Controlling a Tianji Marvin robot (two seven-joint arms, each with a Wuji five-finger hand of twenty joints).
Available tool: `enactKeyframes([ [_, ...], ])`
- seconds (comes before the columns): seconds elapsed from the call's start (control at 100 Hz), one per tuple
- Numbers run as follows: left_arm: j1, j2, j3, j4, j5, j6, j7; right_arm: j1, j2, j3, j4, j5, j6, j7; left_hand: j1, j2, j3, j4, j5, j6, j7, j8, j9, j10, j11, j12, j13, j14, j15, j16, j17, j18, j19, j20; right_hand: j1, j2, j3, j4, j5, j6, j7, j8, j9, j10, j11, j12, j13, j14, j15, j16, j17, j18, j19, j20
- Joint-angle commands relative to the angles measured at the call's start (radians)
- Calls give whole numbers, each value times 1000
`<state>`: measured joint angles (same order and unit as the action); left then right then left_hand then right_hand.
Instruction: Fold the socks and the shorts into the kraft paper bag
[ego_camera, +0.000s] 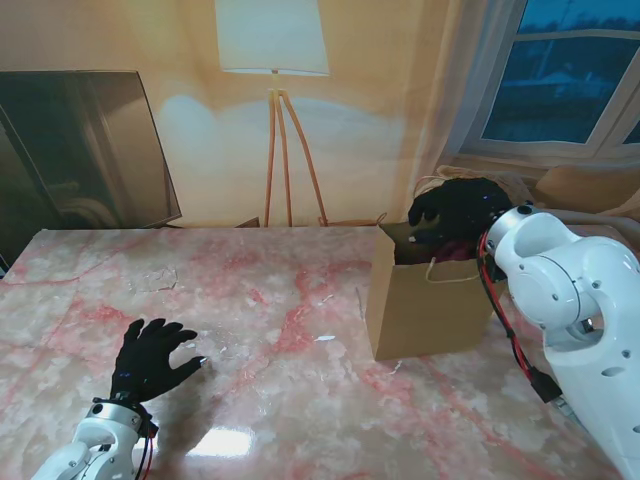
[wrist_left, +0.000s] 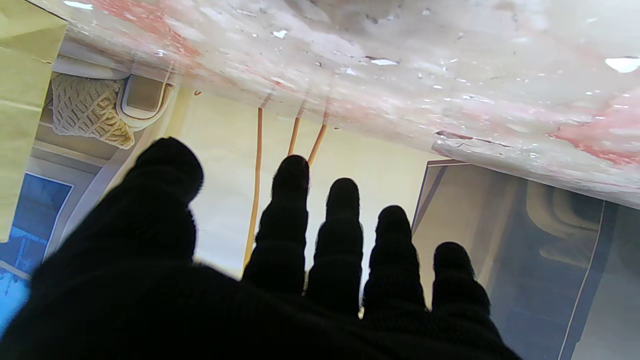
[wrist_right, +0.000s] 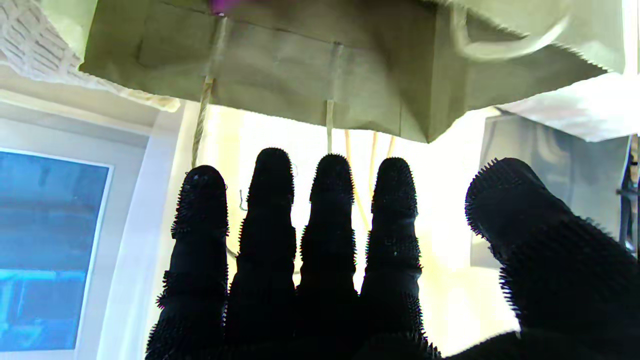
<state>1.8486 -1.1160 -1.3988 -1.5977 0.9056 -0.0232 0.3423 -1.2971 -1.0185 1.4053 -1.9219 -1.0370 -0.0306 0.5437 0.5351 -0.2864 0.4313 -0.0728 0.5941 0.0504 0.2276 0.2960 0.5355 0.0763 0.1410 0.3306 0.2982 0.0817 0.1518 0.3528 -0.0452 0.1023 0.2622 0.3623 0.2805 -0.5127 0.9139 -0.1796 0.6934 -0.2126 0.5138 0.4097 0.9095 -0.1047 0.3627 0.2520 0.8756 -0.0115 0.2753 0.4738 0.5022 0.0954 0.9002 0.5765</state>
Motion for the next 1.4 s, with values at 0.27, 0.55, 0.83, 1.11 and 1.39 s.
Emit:
enactKeyframes([
  [0.27,-1,0,12,-14,-2,-4,7,-72,-3,47,-23,42,-13,-55,-3,18,0,43,-7,-2,-2,8,-33,9,-25,-17,-14,-24,-22,-8,2,-13,3,20,-21,79,-51,75,-6,23,-16,20,-17,35,3,-19,-11,20,-13,-19,7,-36,-31,-76],
  [0.55,5,-3,9,-47,-3,-7,12,-249,-30,123,-56,103,-67,-293,-6,22,-10,44,-33,9,-28,-9,-44,-12,-33,-30,-1,-35,-19,-10,19,-28,65,20,-68,106,-113,84,-59,52,-62,2,-78,48,-49,-42,-79,10,-58,-58,-51,-58,-106,-141],
  [0.83,12,-8,16,-83,-19,-18,23,-411,-61,171,-62,146,-166,-523,-12,46,-51,50,-90,27,-77,-50,-77,-14,-44,-73,12,-41,-17,-27,70,-76,213,-56,-116,142,-196,97,-125,92,-114,-26,-146,58,-103,-64,-162,-6,-99,-106,-112,-94,-187,-222],
  [1.11,34,-15,21,-133,-30,-43,53,-535,-86,169,-25,156,-294,-719,-34,123,-162,61,-126,50,-106,-83,-97,-2,-35,-95,32,-31,4,-44,125,-127,289,-57,-163,205,-271,121,-252,150,-194,-72,-270,67,-187,-102,-278,-23,-138,-152,-179,-132,-259,-289],
  [1.39,70,-17,36,-183,-18,-63,75,-595,-94,102,50,158,-387,-815,-15,183,-278,79,-126,70,-111,-88,-104,5,-39,-100,28,-28,8,-55,137,-137,309,-60,-176,229,-285,132,-320,189,-239,-96,-327,77,-230,-123,-331,-27,-151,-167,-204,-151,-290,-313],
])
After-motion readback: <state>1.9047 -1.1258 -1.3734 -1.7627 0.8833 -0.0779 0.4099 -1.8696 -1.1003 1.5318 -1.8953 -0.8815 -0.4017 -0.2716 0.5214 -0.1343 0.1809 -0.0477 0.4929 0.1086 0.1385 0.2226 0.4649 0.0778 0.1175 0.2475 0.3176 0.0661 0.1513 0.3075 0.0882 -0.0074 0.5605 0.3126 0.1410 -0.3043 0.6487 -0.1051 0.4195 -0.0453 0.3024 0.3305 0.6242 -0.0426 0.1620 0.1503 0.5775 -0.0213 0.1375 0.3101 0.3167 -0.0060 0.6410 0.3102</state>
